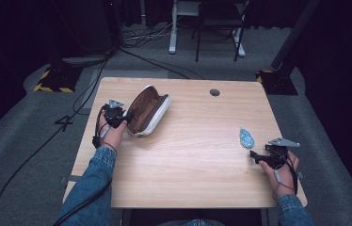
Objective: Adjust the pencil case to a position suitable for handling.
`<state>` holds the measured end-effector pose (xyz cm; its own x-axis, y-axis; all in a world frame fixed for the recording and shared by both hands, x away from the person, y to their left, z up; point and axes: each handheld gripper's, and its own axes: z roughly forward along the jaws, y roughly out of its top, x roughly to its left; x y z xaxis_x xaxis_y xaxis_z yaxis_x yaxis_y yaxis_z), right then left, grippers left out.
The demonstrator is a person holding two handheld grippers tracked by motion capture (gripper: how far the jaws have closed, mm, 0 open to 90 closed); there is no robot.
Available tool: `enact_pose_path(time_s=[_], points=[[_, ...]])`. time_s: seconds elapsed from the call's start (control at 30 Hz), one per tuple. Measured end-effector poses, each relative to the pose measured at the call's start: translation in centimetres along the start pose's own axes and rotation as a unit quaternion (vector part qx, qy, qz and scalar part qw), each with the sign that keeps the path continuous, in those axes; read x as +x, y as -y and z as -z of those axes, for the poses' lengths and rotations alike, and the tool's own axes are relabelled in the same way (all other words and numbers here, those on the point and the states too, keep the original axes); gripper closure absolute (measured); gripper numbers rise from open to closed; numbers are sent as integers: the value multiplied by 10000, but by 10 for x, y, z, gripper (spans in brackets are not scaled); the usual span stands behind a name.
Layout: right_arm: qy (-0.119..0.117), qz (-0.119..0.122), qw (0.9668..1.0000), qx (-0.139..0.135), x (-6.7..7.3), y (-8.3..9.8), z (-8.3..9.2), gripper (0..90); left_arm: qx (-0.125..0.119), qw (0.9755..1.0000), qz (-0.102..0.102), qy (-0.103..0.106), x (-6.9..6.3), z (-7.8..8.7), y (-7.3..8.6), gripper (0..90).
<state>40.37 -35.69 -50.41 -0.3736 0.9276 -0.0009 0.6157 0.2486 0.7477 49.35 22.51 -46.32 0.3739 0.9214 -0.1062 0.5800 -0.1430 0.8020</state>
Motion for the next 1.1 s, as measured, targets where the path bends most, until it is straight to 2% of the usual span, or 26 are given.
enact_pose_path(time_s=[0.1,0.33,0.6,0.77,0.97,1.1], points=[[1,-1,10000,0,0,0,0,218,3,10000,10,87,0,1,-1,821],[-2,0,10000,-1,0,0,0,219,-37,9992,235,307,5,1,2,840],[-2,1,10000,-3,0,0,0,219,-181,9986,340,368,5,4,3,846],[-1,1,10000,-3,0,0,0,219,-245,9973,439,526,3,10,1,850],[-2,3,10000,-4,0,0,0,221,-238,9973,300,625,-6,17,-3,850],[-4,3,10000,-5,0,0,0,220,-197,9959,271,841,-17,25,-5,850]])
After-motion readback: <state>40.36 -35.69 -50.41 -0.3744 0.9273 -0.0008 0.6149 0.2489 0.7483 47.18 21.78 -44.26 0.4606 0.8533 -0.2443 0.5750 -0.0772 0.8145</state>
